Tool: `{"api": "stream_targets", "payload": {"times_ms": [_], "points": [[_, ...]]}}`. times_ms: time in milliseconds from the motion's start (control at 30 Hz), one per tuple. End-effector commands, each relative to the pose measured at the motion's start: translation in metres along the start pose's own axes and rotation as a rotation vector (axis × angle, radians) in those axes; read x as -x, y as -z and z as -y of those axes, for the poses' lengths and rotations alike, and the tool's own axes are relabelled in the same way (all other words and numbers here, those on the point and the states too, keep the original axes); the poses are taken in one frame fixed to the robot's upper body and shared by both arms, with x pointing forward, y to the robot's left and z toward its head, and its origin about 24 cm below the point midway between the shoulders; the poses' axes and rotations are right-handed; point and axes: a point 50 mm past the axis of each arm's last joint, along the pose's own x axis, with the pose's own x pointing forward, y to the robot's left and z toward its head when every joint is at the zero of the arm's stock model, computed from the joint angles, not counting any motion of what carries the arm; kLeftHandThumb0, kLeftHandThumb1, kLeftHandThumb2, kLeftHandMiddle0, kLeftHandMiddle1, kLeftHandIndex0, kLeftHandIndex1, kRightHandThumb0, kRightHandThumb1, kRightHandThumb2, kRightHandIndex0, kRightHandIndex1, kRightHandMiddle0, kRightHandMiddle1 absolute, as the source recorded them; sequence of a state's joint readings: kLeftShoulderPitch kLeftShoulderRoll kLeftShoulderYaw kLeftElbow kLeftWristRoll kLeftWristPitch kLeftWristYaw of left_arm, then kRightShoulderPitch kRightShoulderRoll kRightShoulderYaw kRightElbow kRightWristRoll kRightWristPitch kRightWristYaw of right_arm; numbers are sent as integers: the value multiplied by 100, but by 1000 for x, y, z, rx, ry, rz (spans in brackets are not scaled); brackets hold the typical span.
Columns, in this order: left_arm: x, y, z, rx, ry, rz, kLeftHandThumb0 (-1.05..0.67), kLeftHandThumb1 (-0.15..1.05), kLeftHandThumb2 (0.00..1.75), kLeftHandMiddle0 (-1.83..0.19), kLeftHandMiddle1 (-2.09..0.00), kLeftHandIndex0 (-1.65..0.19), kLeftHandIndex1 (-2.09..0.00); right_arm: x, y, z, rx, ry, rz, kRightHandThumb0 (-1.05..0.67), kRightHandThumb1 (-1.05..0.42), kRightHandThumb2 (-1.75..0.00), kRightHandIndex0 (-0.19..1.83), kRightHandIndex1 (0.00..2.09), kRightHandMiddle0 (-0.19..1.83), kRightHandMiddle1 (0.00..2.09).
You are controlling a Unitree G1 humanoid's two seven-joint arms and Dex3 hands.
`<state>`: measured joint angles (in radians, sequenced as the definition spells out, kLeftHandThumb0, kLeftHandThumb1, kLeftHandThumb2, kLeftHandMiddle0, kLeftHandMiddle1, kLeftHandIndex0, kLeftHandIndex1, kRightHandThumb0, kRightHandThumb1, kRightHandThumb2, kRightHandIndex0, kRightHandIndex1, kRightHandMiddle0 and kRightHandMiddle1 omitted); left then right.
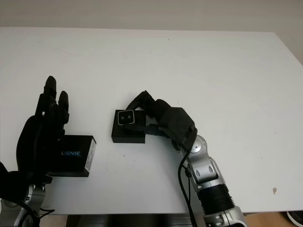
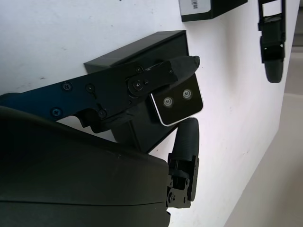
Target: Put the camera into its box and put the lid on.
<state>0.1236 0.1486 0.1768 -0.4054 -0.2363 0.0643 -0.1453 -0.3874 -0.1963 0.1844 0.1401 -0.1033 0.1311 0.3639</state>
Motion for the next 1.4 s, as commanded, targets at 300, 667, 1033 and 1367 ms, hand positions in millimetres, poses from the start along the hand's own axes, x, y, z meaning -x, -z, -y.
{"api": "stream_targets", "payload": {"times_ms": [300,667,1033,1367], "points": [[2,-4,-1,-5,-2,18,-77,105,61,19,0,19,0,9,5,3,7,-8,-9,-52,-103,-5,-2,4,-12,101],[2,-3,0,-3,-3,13,-77,105,61,19,0,19,0,13,0,6,35,28,35,-53,-102,-5,0,6,-5,88],[3,-2,0,-3,-1,7,-77,105,61,19,0,19,0,39,-17,-12,321,276,335,-48,-95,-4,17,14,-5,88],[4,-2,1,-6,-2,3,-77,105,61,19,0,19,0,51,-19,-25,501,384,456,-51,-97,-6,23,18,-8,90]]}}
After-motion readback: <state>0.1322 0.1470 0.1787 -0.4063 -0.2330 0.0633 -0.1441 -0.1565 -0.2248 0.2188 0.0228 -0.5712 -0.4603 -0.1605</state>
